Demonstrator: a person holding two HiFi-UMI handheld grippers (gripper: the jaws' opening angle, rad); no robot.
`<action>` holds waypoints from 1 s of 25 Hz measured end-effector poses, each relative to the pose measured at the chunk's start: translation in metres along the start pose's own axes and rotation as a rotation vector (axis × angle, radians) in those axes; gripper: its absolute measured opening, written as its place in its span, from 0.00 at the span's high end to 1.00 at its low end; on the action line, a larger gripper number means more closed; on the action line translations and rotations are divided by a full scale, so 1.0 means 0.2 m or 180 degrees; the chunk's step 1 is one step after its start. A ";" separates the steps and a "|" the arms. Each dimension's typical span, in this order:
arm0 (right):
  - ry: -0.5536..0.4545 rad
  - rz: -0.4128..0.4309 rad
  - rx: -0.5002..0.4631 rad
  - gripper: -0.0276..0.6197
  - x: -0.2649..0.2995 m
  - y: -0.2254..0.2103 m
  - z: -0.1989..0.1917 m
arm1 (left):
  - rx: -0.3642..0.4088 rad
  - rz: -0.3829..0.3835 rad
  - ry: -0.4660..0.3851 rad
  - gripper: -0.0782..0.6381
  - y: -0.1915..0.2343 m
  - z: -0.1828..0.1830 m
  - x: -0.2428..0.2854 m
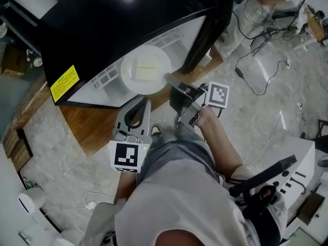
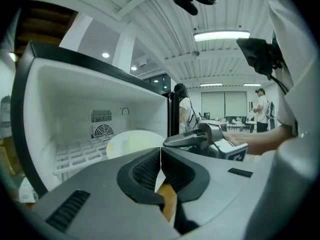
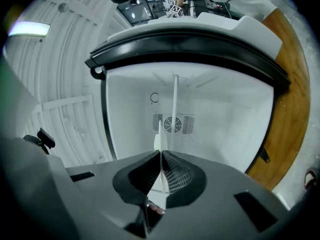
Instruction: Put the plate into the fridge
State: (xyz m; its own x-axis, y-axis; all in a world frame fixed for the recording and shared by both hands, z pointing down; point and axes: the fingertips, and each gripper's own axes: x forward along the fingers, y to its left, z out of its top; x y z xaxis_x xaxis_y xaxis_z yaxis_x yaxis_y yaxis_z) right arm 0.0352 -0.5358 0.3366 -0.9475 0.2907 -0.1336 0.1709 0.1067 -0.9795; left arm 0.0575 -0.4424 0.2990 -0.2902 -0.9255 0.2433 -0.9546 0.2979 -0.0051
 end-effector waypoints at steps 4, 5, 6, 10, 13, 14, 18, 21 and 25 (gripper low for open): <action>0.0136 -0.0053 0.0176 0.92 0.19 0.01 0.10 | -0.0069 0.0083 0.0105 0.86 0.01 -0.02 0.12; 0.0163 -0.0058 0.0222 0.92 0.23 0.01 0.11 | -0.0110 0.0109 0.0112 0.86 0.02 -0.03 0.14; 0.0200 -0.0067 0.0249 0.92 0.25 0.01 0.11 | -0.0146 0.0145 0.0109 0.86 0.03 -0.05 0.15; 0.0313 -0.0094 0.0423 0.92 0.30 0.01 0.07 | -0.0421 0.0248 0.0012 0.86 0.07 -0.05 0.19; 0.0386 -0.0083 0.0549 0.92 0.32 0.02 0.07 | -0.0472 0.0402 0.0007 0.86 0.12 -0.05 0.23; 0.0432 -0.0102 0.0513 0.92 0.33 0.02 0.07 | -0.0468 0.0450 0.0006 0.86 0.14 -0.04 0.24; 0.0641 -0.0189 0.0250 0.92 0.35 0.02 0.06 | -0.0505 0.0549 -0.0007 0.86 0.19 -0.04 0.27; 0.0795 -0.0156 0.0047 0.92 0.35 0.04 0.04 | -0.0570 0.0581 -0.0036 0.86 0.21 -0.05 0.28; 0.1029 0.0078 -0.0087 0.92 0.38 0.10 -0.03 | -0.0661 0.0614 -0.0067 0.86 0.31 -0.04 0.26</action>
State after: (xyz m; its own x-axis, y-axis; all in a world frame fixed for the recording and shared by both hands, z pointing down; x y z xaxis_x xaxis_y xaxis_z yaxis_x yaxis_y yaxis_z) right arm -0.0316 -0.5056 0.3083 -0.8087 0.5800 -0.0980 0.2039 0.1200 -0.9716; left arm -0.0153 -0.4701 0.3191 -0.4684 -0.8511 0.2369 -0.8480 0.5084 0.1498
